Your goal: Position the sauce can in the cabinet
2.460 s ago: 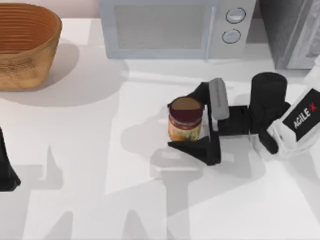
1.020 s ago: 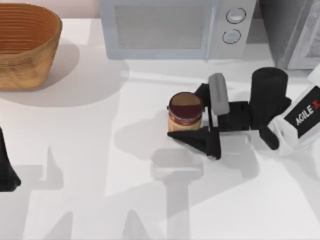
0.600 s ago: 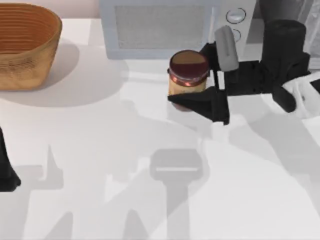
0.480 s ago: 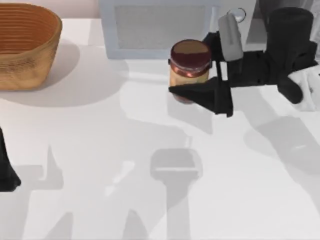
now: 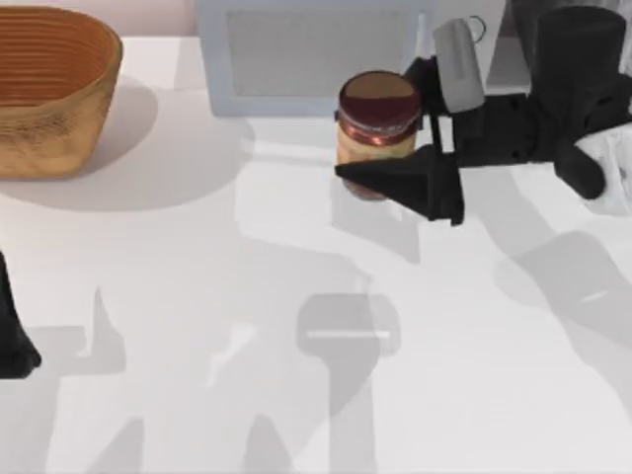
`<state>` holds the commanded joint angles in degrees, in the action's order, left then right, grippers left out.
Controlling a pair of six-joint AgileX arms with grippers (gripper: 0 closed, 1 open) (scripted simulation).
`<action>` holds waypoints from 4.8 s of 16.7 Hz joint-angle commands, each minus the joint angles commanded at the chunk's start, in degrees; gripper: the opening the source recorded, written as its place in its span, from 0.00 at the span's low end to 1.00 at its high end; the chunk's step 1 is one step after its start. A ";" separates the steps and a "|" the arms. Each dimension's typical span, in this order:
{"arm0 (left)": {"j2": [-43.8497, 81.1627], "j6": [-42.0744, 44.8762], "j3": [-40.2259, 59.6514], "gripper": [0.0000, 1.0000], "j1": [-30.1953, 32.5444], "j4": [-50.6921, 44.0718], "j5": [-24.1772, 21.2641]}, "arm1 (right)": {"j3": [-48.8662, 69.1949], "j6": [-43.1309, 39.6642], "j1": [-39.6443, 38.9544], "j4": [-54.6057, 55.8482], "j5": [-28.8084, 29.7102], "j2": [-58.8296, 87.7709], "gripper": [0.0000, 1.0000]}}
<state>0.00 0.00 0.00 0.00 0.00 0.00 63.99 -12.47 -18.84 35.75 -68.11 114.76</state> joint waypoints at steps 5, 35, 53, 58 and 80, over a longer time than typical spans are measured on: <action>0.00 0.00 0.00 1.00 0.00 0.00 0.00 | -9.67 3.33 2.24 -6.52 7.86 -9.33 0.00; 0.00 0.00 0.00 1.00 0.00 0.00 0.00 | -63.97 12.52 18.63 -35.67 67.99 -114.50 0.00; 0.00 0.00 0.00 1.00 0.00 0.00 0.00 | -2.21 13.49 12.36 -51.88 74.76 -70.81 0.00; 0.00 0.00 0.00 1.00 0.00 0.00 0.00 | 21.93 13.78 10.36 -57.21 76.85 -55.86 0.00; 0.00 0.00 0.00 1.00 0.00 0.00 0.00 | 59.55 13.70 11.01 -62.52 76.46 -16.91 0.00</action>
<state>0.00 0.00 0.00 0.00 0.00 0.00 123.54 1.23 -7.84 -26.77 8.35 97.85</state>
